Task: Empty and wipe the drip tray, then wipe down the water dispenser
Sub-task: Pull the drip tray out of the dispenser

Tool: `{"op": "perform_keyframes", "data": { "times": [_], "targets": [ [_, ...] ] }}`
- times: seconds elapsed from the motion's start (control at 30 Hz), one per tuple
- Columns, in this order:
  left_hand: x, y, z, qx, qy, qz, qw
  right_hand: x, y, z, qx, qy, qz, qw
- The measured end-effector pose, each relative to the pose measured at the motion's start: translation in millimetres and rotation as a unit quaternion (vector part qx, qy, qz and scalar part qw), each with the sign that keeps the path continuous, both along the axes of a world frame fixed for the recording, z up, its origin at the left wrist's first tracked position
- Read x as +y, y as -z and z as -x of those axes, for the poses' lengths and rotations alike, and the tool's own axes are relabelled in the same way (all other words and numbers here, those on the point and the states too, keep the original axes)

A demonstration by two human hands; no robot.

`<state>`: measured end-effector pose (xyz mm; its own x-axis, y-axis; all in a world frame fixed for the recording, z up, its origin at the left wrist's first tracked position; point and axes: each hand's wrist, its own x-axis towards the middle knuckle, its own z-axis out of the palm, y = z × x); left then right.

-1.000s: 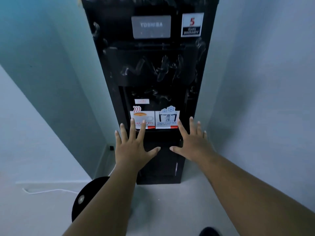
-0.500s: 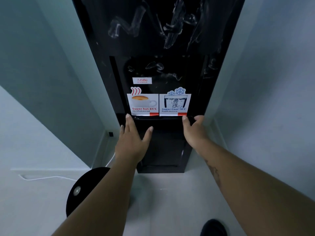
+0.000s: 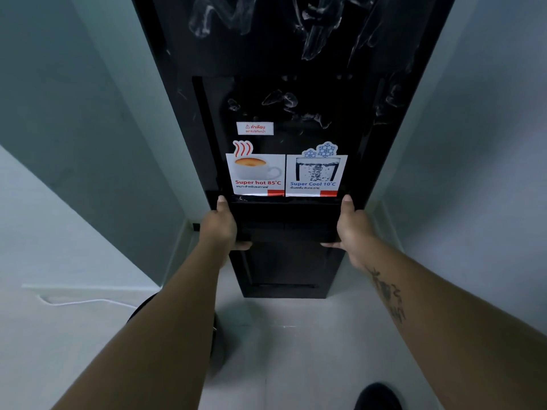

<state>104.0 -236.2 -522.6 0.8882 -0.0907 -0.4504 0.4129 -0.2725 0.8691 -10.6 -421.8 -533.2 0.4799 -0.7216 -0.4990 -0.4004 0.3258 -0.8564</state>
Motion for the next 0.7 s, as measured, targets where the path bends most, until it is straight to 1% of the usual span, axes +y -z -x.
{"op": "perform_keyframes", "data": {
  "times": [0.13,0.23,0.37,0.43,0.53,0.7],
  "targets": [
    [1.3,-8.5,-1.5,-0.004,0.009,-0.047,0.999,1.4,-9.8,-1.0,0.004,0.003,0.012,1.0],
    [0.9,-21.0,-5.5,-0.027,0.02,-0.045,0.998,1.7,-25.6,-1.9,-0.002,0.001,0.034,0.999],
    [11.6,-48.9,-1.5,-0.035,0.03,-0.044,0.998,9.3,-55.6,7.0,-0.015,-0.01,0.009,1.0],
    [19.0,-58.9,3.7,-0.029,0.03,-0.029,0.999,14.9,-71.2,15.2,-0.024,-0.01,-0.004,1.0],
    [39.4,-75.0,22.9,-0.024,0.024,0.006,0.999,28.8,-98.2,38.2,-0.065,-0.025,-0.041,0.997],
    [89.0,-100.6,66.1,-0.019,0.016,0.096,0.995,60.7,-125.3,82.7,-0.108,-0.052,-0.118,0.986]
  ]
}}
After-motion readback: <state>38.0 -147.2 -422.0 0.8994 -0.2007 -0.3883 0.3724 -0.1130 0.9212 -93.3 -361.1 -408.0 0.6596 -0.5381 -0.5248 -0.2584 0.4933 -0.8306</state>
